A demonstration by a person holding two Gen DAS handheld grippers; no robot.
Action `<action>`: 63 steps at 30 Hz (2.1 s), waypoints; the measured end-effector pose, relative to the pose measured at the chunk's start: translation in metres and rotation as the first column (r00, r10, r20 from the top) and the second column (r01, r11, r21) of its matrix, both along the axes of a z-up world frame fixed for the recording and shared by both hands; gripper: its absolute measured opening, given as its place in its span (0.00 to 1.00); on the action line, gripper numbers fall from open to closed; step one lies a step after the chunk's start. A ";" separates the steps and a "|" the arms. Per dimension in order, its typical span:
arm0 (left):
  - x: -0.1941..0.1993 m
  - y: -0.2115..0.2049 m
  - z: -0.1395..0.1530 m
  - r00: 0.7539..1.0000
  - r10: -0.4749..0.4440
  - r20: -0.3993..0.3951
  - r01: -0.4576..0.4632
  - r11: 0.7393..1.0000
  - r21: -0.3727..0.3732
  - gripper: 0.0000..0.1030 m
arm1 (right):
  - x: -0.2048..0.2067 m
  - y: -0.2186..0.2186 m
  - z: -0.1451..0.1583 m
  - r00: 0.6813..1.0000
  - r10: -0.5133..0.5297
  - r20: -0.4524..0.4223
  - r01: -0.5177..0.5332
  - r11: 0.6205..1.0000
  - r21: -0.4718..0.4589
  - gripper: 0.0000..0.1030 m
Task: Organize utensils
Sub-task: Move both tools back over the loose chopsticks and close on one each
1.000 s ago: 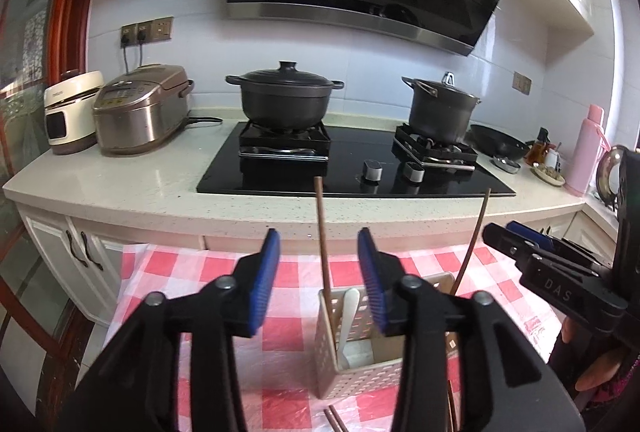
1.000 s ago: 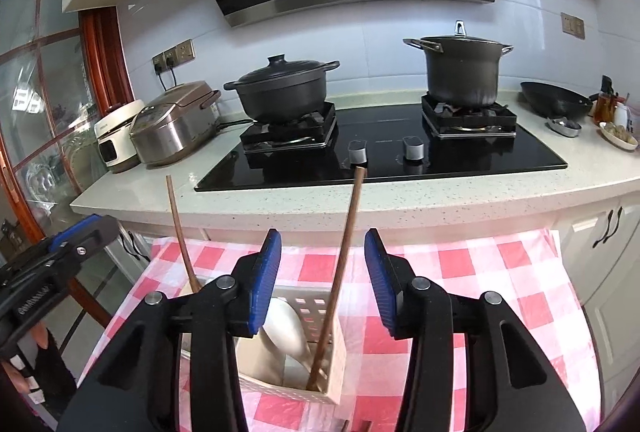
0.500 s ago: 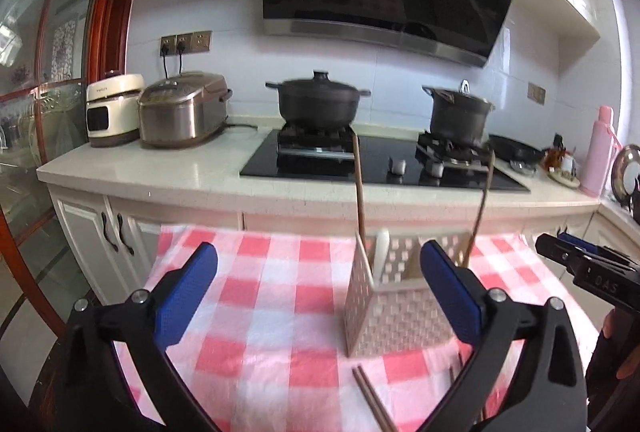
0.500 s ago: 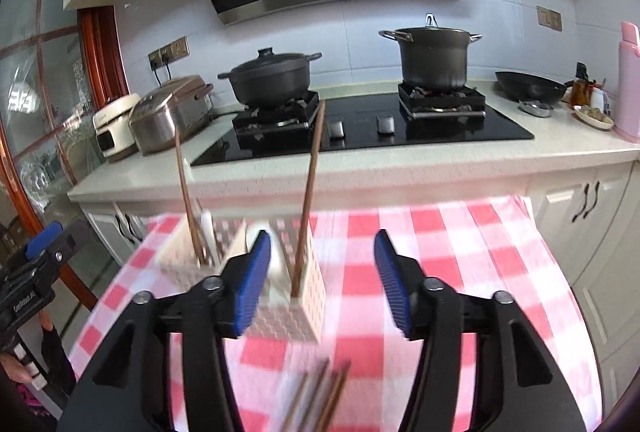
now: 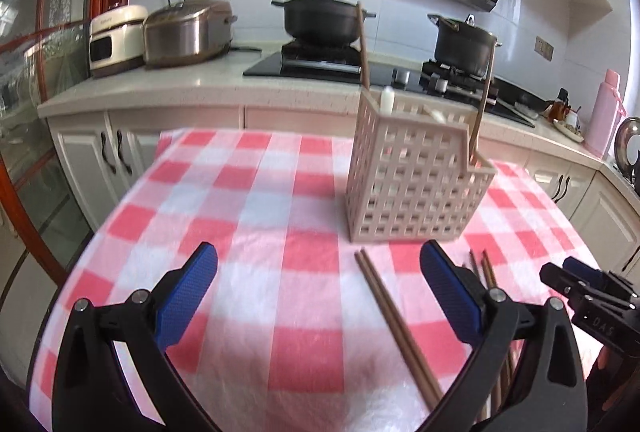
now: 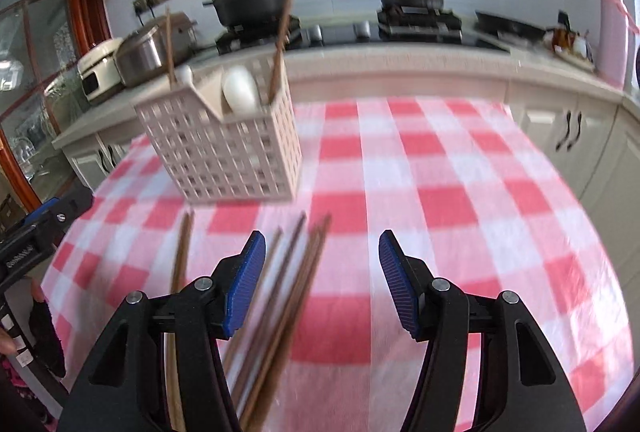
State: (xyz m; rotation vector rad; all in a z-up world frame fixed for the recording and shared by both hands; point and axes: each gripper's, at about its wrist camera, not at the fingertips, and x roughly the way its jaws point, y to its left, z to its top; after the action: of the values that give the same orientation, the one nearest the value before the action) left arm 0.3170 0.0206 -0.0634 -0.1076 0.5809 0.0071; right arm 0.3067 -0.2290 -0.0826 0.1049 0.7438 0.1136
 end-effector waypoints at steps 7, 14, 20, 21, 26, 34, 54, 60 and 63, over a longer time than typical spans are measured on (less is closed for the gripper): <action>-0.006 0.005 -0.029 0.998 0.013 -0.061 -0.012 1.000 0.009 0.95 | 0.005 0.007 -0.034 0.993 -0.031 -0.113 0.029 0.999 -0.023 0.40; -0.003 0.004 -0.034 0.998 0.006 -0.067 -0.004 0.999 0.035 0.95 | 0.016 0.019 -0.038 0.989 -0.037 -0.141 0.031 0.998 -0.048 0.33; -0.001 0.005 -0.037 0.997 -0.006 -0.076 0.008 0.999 0.031 0.95 | 0.021 0.024 -0.041 0.987 -0.040 -0.157 0.030 0.998 -0.062 0.31; 0.000 0.005 -0.038 0.997 -0.009 -0.080 0.012 0.999 0.032 0.95 | 0.022 0.025 -0.042 0.986 -0.037 -0.160 0.028 0.998 -0.062 0.31; 0.002 0.006 -0.042 0.995 -0.010 -0.099 0.013 1.000 0.027 0.95 | 0.031 0.031 -0.043 0.985 -0.042 -0.166 0.025 0.994 -0.104 0.27; 0.012 0.001 -0.053 0.986 -0.023 -0.168 0.027 0.999 0.023 0.85 | 0.041 0.028 -0.043 0.985 -0.054 -0.167 0.031 0.990 -0.136 0.12; 0.050 -0.035 -0.070 0.953 -0.014 -0.303 0.016 1.000 0.003 0.63 | 0.035 0.007 -0.046 0.987 -0.018 -0.158 0.015 1.000 -0.022 0.08; 0.052 -0.040 -0.071 0.952 0.019 -0.306 -0.012 1.000 0.027 0.56 | 0.035 0.003 -0.046 0.987 -0.008 -0.161 0.010 1.000 0.014 0.08; 0.052 -0.043 -0.070 0.953 0.011 -0.303 0.000 0.999 0.035 0.45 | 0.036 0.001 -0.046 0.987 -0.006 -0.163 0.011 1.000 0.025 0.08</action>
State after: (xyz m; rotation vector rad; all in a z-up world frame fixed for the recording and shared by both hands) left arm 0.3690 -0.0225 -0.1329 -0.0745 0.8880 0.0399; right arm 0.3424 -0.2278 -0.1283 0.1430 0.9051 0.1073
